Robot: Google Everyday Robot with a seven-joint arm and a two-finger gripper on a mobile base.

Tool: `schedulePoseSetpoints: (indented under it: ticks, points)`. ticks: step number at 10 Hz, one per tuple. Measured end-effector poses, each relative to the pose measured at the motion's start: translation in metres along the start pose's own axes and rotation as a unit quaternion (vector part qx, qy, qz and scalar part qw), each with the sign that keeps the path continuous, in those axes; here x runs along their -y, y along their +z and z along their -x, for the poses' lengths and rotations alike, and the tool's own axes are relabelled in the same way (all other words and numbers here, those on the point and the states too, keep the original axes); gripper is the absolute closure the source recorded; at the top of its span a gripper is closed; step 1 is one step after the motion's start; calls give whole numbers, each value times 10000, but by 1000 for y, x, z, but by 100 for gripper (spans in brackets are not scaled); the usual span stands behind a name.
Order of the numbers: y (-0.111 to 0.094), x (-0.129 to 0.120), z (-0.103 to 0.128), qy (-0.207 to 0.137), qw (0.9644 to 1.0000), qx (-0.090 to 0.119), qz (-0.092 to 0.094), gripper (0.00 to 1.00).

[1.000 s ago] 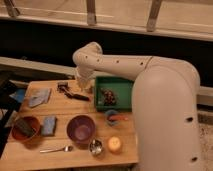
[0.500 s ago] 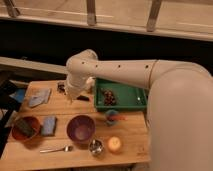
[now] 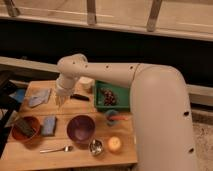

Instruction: Place banana in table surface

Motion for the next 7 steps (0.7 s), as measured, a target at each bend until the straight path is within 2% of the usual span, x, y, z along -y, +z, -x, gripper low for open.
schedulePoseSetpoints:
  ticks: [1,3,4,5,7]
  points:
    - [1,0,0,-2,10000,-4,-2,64]
    - [2,-2,0,-25,10000,-35,-32,53]
    - [7,0,0,-17,9999,-138,-86,42]
    - [16,0,-2,2,9996,-250,-97,35]
    - [49,12,-10,154,9986,-490,-97,32]
